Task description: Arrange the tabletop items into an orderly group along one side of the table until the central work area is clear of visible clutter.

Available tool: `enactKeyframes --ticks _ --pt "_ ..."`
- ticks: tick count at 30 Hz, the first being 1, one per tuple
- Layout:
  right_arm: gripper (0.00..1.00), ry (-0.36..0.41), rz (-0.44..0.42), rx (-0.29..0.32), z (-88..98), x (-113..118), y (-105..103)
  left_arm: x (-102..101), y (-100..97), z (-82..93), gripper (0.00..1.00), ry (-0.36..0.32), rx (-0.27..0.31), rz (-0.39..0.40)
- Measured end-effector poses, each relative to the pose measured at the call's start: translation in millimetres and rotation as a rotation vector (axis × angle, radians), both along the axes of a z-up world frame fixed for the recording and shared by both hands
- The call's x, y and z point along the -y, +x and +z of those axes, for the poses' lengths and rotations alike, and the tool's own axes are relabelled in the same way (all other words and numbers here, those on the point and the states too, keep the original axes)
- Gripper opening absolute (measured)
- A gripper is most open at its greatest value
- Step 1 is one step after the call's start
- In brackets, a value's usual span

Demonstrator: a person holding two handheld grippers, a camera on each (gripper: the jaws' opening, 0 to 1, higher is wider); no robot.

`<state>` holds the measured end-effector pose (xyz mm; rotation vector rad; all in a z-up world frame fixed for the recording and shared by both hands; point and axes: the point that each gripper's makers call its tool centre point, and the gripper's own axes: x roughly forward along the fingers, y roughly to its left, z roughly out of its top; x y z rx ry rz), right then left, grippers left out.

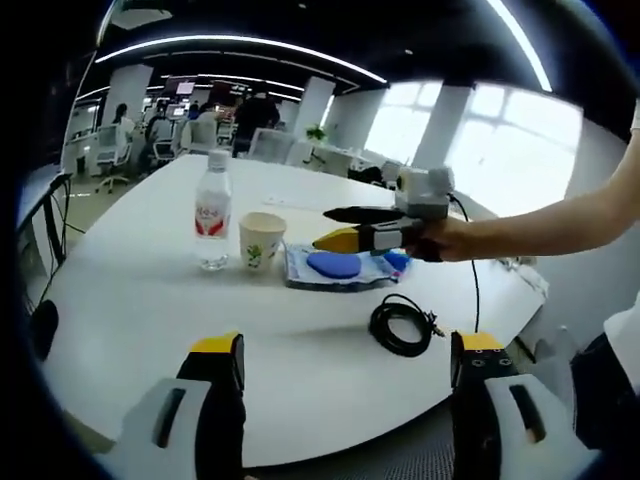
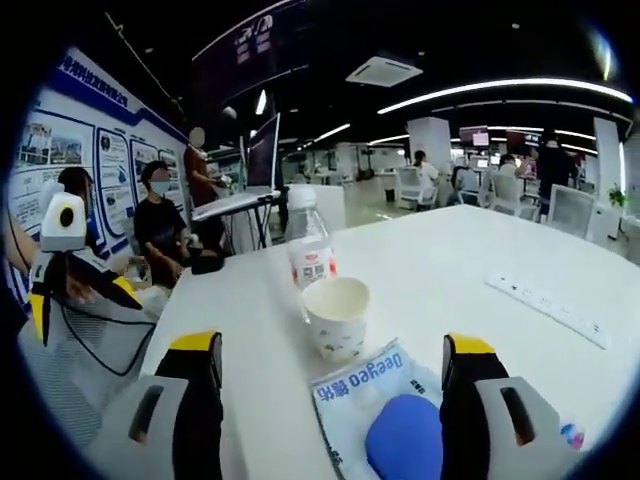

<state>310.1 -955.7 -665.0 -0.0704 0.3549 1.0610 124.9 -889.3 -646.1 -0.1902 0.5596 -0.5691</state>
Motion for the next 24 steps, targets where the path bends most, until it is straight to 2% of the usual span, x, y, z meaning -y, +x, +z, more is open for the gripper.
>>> enactKeyframes --ticks 5,13,18,24 --pt "0.9 0.026 -0.052 0.006 8.2 24 -7 4 -3.9 -2.1 0.84 0.0 -0.013 -0.036" --pt "0.89 0.042 -0.148 0.002 9.5 65 -13 9 -7.5 -4.1 0.84 0.003 -0.021 -0.074" --pt "0.88 0.046 -0.184 0.007 14.8 85 -26 18 -12.8 -6.8 0.84 0.012 -0.029 -0.128" --pt "0.87 0.05 -0.243 0.007 19.0 110 -37 21 -13.8 -7.3 0.84 0.003 -0.031 -0.145"
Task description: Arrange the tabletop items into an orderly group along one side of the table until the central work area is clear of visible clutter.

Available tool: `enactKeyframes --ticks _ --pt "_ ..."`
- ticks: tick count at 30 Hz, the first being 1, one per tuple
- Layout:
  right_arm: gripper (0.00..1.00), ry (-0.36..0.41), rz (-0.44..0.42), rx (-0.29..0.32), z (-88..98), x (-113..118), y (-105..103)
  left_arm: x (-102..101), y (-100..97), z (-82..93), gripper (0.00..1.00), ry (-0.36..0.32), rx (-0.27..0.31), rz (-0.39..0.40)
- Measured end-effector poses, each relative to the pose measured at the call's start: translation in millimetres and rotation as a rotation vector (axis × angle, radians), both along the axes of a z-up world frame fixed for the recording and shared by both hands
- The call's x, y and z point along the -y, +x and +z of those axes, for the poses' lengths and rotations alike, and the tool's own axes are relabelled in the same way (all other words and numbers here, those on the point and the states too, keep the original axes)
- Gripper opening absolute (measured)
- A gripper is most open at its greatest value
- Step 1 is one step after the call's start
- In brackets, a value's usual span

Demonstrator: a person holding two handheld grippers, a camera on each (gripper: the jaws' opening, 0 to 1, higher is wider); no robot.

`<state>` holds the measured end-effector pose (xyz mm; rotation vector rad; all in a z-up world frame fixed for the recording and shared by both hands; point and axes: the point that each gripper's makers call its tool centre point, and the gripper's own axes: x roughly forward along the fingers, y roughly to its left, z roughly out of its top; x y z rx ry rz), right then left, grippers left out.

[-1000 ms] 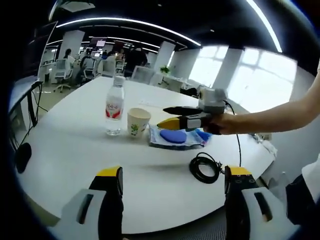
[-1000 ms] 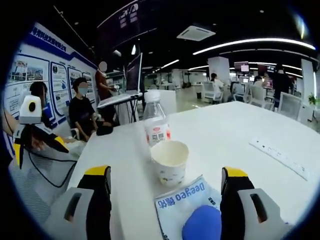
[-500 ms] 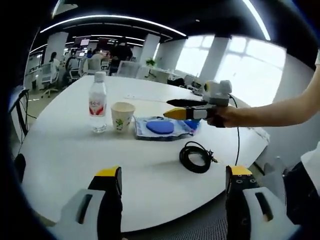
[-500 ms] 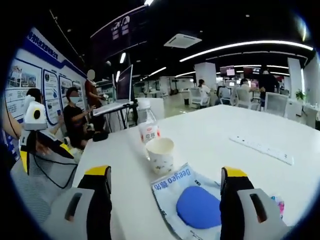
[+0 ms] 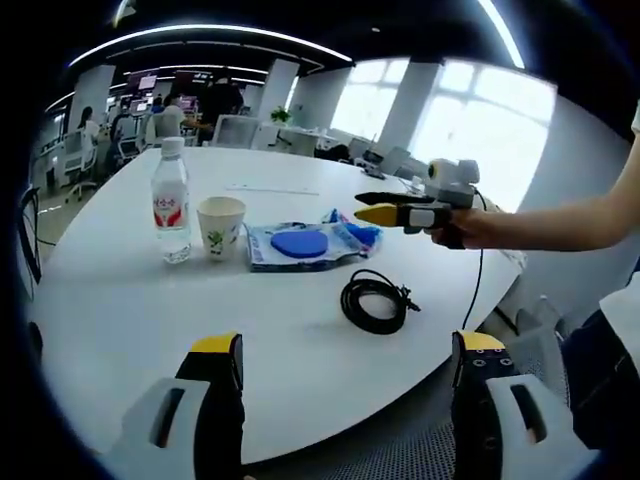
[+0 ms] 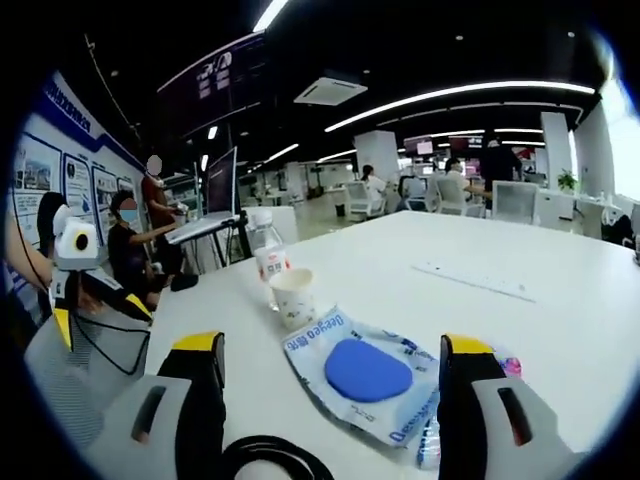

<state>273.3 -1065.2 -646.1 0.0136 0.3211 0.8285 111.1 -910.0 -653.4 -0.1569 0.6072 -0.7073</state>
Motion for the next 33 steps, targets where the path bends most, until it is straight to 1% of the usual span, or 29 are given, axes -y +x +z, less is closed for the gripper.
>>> enactKeyframes --ticks 5,9,12,19,21,22,24,25,29,33 --pt "0.86 -0.007 -0.049 -0.01 -1.2 20 -12 3 -0.8 0.5 0.84 -0.009 0.003 -0.014" --pt "0.85 -0.014 -0.068 -0.019 -2.5 29 -22 7 -1.0 -0.7 0.84 -0.014 0.002 -0.029" --pt "0.85 -0.016 -0.09 -0.031 -6.2 39 -21 10 -1.5 -1.8 0.84 -0.015 -0.001 -0.041" --pt "0.81 -0.016 -0.132 -0.05 -9.1 47 -24 14 -2.1 -2.7 0.83 -0.019 -0.001 -0.06" --pt "0.77 -0.021 -0.175 -0.079 -14.5 54 -23 14 -2.0 -2.4 0.83 -0.021 -0.001 -0.063" --pt "0.76 0.008 -0.218 -0.095 -14.8 59 -21 14 -2.0 -2.0 0.83 -0.022 0.001 -0.065" --pt "0.76 0.073 -0.273 -0.109 -11.9 63 -18 14 -1.0 -1.5 0.83 -0.021 0.003 -0.073" --pt "0.76 0.084 -0.285 -0.117 -12.4 64 -19 14 0.1 0.5 0.83 -0.013 0.011 -0.082" --pt "0.75 0.069 -0.306 -0.131 -17.7 64 -24 18 6.0 10.9 0.83 -0.002 0.042 -0.122" --pt "0.68 0.093 -0.394 -0.192 -27.4 73 -31 27 17.8 18.8 0.83 0.001 0.072 -0.173"
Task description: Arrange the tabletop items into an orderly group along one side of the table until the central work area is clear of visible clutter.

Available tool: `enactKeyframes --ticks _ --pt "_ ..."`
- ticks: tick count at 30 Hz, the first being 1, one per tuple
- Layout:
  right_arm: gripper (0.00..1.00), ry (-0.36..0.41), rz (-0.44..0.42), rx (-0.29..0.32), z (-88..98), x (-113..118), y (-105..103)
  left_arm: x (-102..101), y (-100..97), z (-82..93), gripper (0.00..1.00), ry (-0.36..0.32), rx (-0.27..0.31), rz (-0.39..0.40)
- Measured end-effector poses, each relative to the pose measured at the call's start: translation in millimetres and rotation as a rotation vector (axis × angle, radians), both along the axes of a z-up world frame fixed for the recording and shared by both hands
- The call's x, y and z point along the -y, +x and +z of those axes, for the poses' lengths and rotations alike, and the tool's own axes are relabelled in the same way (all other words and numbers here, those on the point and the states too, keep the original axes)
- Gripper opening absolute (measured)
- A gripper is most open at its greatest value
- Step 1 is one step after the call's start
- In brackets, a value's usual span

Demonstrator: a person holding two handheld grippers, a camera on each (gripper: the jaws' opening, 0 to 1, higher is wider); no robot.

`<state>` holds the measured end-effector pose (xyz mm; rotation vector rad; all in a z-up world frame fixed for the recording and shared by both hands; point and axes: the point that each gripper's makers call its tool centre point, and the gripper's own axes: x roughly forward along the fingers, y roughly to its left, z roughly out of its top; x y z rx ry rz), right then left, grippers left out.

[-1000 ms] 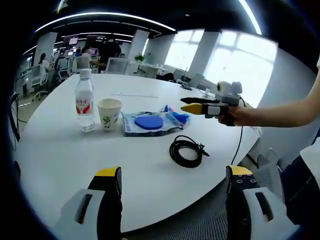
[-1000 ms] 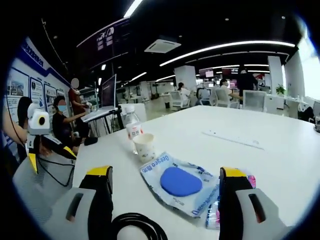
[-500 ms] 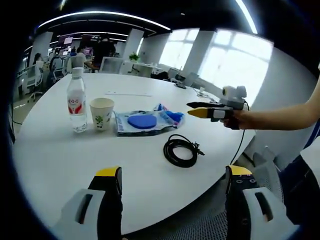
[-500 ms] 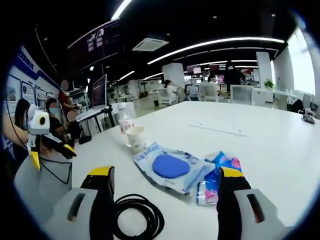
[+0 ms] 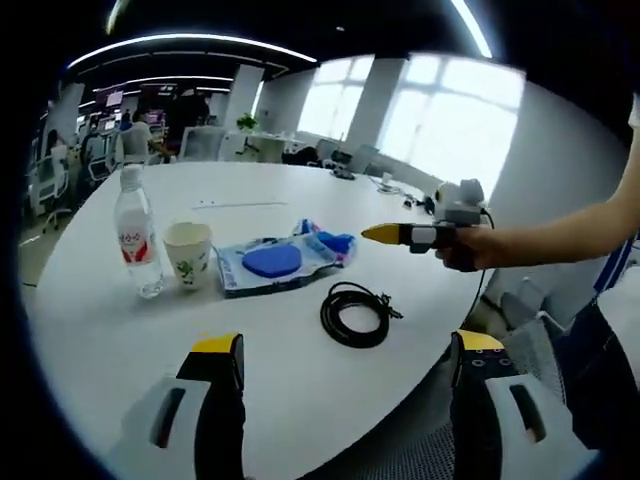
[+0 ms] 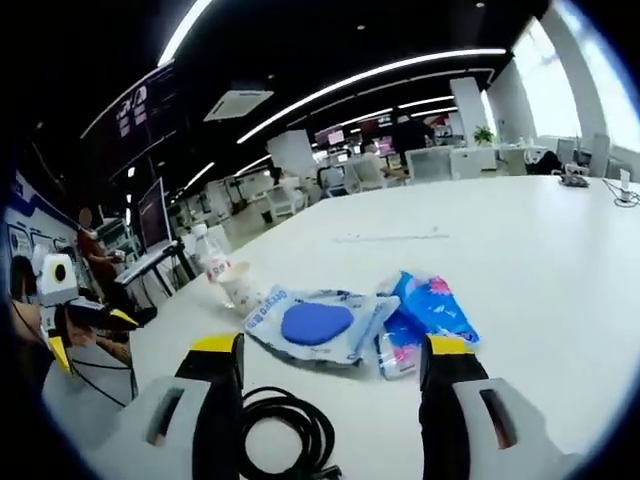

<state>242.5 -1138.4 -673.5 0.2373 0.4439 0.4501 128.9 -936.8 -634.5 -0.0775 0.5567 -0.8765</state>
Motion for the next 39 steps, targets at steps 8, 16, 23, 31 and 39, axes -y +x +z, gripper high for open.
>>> enactKeyframes --ticks 8,16,23,31,39 --pt "0.68 0.001 -0.113 -0.02 -3.0 22 -13 31 30.9 12.9 0.83 0.01 0.055 -0.135" --pt "0.62 -0.005 -0.22 -0.045 -6.6 43 -28 67 58.4 17.9 0.82 0.012 0.082 -0.241" --pt "0.6 -0.006 -0.279 -0.07 -14.0 56 -33 96 85.7 20.1 0.81 0.008 0.097 -0.29" --pt "0.6 -0.01 -0.301 -0.081 -19.7 59 -30 115 110.8 16.6 0.81 0.015 0.091 -0.327" --pt "0.59 -0.003 -0.315 -0.086 -21.9 62 -16 124 132.9 7.5 0.8 0.029 0.076 -0.337"
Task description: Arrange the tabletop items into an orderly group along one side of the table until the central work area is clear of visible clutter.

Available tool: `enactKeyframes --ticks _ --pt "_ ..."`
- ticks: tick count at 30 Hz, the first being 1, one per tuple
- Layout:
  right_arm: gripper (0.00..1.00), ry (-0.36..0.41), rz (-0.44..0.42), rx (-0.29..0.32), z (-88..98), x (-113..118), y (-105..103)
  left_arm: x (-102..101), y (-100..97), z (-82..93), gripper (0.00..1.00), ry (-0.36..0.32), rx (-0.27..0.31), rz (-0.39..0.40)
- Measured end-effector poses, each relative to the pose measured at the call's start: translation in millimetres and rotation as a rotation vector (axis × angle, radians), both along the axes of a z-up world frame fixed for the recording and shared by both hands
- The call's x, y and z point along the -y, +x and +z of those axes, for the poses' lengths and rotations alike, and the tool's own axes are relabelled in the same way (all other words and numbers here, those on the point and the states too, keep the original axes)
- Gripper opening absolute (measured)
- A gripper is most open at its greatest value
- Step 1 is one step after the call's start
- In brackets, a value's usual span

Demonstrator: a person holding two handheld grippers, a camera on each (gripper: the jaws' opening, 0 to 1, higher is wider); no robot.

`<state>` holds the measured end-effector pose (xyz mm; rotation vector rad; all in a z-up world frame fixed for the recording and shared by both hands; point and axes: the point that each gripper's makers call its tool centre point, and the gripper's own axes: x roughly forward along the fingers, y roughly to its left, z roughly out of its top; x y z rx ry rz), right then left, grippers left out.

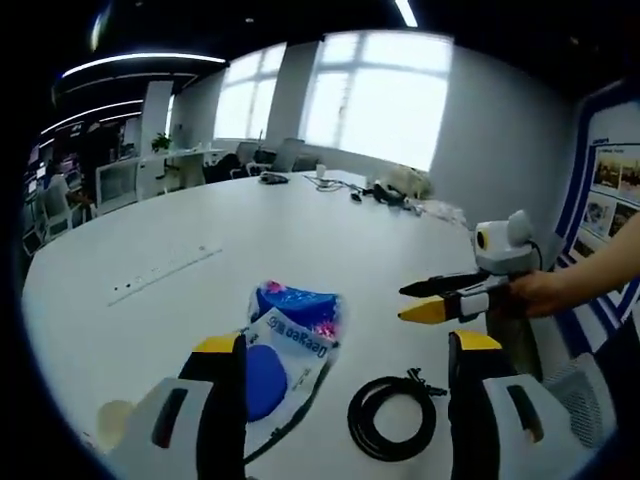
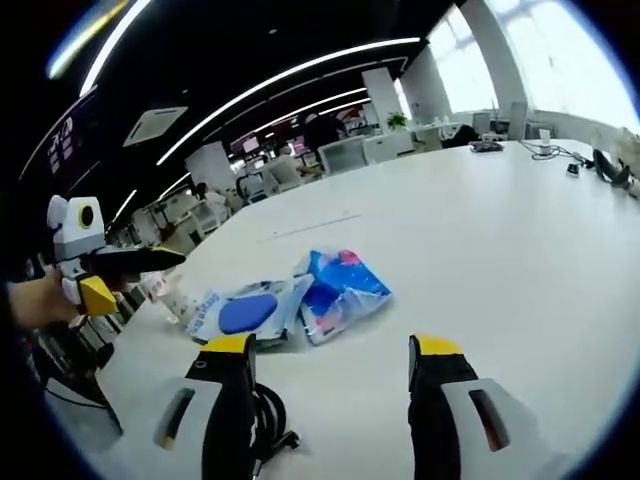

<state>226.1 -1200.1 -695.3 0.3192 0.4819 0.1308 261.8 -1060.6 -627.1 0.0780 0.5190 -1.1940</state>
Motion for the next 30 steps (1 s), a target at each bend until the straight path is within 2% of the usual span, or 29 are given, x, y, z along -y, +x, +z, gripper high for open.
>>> enactKeyframes --ticks 7,11,14,19,24,30 --pt "0.58 0.025 -0.02 -0.01 -6.1 0 11 8 32.1 -8.8 0.79 0.018 -0.023 0.013" --pt "0.58 0.042 -0.025 -0.023 -9.6 -8 12 12 46.2 -14.5 0.78 0.028 -0.032 0.025" --pt "0.57 0.03 -0.015 -0.037 -18.0 -4 16 14 53.2 -20.2 0.78 0.058 -0.037 0.013" --pt "0.55 0.041 -0.022 -0.044 -24.8 3 24 21 66.4 -17.9 0.77 0.076 -0.03 0.001" --pt "0.54 0.048 -0.032 -0.045 -23.9 6 34 31 82.6 -21.4 0.75 0.073 -0.046 0.015" --pt "0.54 0.057 -0.037 -0.049 -24.7 9 40 37 95.9 -34.6 0.73 0.094 -0.07 0.036"
